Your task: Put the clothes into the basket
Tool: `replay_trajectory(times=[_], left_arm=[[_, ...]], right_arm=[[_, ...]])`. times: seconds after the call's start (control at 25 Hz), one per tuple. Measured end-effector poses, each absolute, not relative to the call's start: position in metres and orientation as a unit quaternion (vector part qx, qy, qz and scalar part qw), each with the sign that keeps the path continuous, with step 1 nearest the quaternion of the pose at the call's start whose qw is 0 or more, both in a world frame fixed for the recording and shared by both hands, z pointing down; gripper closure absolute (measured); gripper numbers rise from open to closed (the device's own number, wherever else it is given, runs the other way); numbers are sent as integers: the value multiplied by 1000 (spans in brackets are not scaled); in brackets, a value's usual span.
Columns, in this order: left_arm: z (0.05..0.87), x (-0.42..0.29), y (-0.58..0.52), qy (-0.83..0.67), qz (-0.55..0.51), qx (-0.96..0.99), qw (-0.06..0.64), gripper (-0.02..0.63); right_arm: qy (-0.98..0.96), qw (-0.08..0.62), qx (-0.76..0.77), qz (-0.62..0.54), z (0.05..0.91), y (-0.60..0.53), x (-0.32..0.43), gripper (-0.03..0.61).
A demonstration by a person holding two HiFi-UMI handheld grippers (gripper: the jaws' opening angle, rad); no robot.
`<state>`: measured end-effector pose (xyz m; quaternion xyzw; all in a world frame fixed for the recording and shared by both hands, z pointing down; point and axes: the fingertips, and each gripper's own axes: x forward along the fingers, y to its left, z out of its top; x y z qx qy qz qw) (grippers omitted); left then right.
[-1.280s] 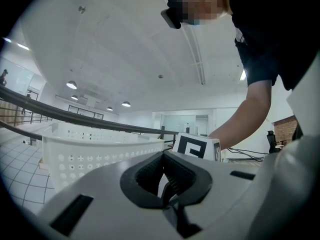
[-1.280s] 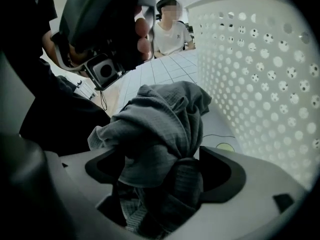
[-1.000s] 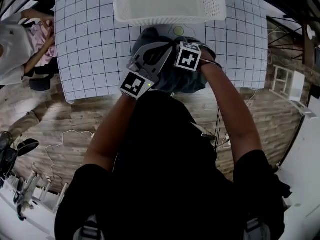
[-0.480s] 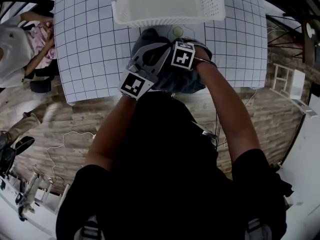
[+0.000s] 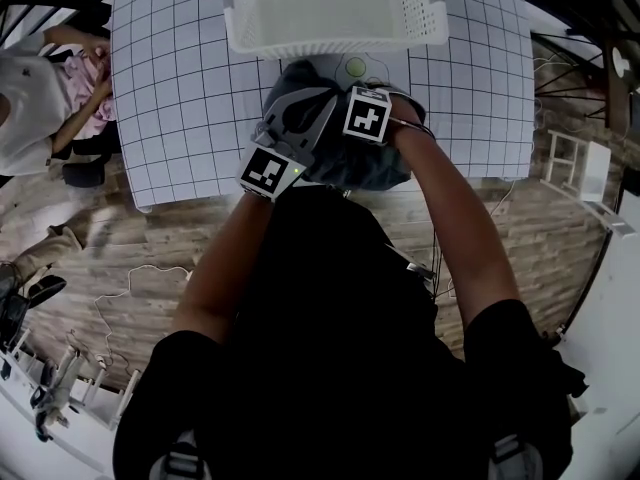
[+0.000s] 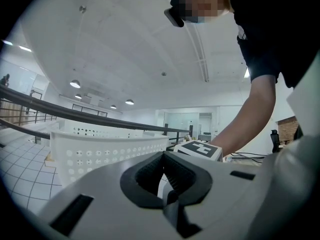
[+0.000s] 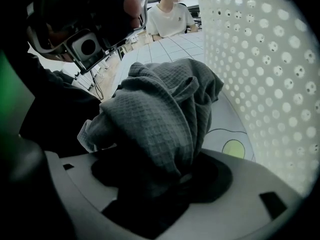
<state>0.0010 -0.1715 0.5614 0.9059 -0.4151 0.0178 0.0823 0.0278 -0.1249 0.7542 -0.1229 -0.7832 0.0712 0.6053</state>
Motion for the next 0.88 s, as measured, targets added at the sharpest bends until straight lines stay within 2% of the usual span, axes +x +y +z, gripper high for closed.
replay_trajectory(times=[0.88], left_arm=[[496, -2, -151, -434, 18, 899, 61, 611]], right_arm=[[-807, 583, -87, 38, 641, -121, 49, 232]])
